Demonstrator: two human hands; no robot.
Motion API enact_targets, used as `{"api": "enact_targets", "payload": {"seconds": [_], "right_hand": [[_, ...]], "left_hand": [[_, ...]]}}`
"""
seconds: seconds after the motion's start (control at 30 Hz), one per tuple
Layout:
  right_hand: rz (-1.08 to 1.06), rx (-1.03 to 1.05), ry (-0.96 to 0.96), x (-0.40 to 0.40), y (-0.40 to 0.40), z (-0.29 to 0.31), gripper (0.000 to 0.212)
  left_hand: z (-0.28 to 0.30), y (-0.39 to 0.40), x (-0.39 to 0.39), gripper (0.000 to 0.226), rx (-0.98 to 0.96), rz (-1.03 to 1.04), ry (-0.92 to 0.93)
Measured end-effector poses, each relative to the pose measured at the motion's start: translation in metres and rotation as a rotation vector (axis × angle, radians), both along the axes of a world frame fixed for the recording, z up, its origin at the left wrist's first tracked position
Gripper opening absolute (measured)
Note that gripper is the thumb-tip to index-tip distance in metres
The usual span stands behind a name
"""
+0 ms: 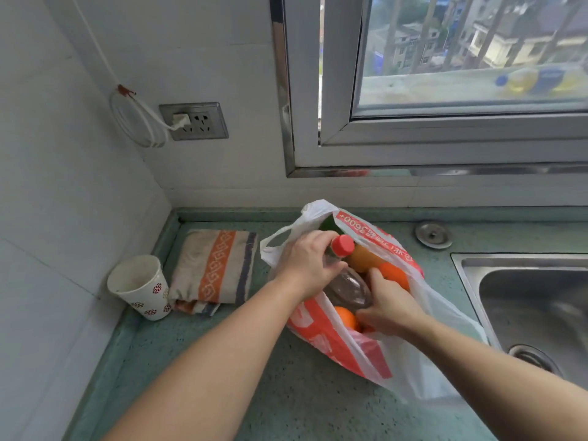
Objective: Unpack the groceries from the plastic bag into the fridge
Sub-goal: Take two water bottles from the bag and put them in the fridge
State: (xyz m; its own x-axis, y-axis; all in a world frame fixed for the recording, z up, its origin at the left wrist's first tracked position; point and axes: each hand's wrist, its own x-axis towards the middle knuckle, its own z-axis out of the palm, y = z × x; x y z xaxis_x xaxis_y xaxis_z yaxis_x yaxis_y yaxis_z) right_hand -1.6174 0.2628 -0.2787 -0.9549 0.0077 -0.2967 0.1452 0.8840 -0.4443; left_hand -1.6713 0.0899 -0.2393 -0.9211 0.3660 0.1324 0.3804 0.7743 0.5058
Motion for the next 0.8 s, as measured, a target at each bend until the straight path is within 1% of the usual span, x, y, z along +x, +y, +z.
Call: {"api": "enact_targets", "payload": {"seconds": [0.1, 0.17, 0.23, 0.33, 0.47, 0.57, 0.63, 0.7, 0.73, 0.77, 0.8], "right_hand": [[0.035, 0.042, 0.157, 0.001, 0.004, 0.024, 0.044], [0.053, 0.029, 0.237, 0.001, 0.004, 0.043, 0.038], [0.054, 0.01, 0.268, -0.002, 0.003, 0.066, 0.031], [0.057, 0.009, 0.346, -0.007, 0.002, 0.097, 0.027], [0.114, 0.007, 0.386, -0.008, -0.001, 0.107, 0.024], [0.086, -0.058, 0.423, -0.005, -0.001, 0.095, 0.028], [0.059, -0.134, 0.39, -0.005, -0.001, 0.086, 0.036], [0.091, -0.228, 0.338, -0.003, -0.002, 0.075, 0.043], [0.116, -0.26, 0.327, 0.0, -0.003, 0.071, 0.05], [0.118, -0.284, 0.323, 0.004, -0.004, 0.067, 0.054], [0.082, -0.32, 0.317, 0.008, -0.005, 0.065, 0.052]], "left_hand": [[0.002, 0.002, 0.005, 0.046, -0.01, 0.012, -0.002], [0.006, -0.001, 0.008, 0.046, 0.009, 0.052, -0.032], [0.013, -0.007, 0.01, 0.046, 0.057, 0.098, -0.069], [0.024, -0.016, 0.013, 0.039, 0.187, 0.17, -0.084], [0.032, -0.019, 0.019, 0.03, 0.278, 0.249, -0.123], [0.033, -0.015, 0.024, 0.03, 0.27, 0.238, -0.19], [0.032, -0.01, 0.029, 0.031, 0.266, 0.222, -0.228], [0.031, -0.005, 0.032, 0.032, 0.299, 0.206, -0.249], [0.03, -0.003, 0.034, 0.035, 0.313, 0.188, -0.266], [0.027, -0.003, 0.034, 0.04, 0.324, 0.173, -0.287], [0.024, -0.004, 0.034, 0.048, 0.329, 0.161, -0.305]]}}
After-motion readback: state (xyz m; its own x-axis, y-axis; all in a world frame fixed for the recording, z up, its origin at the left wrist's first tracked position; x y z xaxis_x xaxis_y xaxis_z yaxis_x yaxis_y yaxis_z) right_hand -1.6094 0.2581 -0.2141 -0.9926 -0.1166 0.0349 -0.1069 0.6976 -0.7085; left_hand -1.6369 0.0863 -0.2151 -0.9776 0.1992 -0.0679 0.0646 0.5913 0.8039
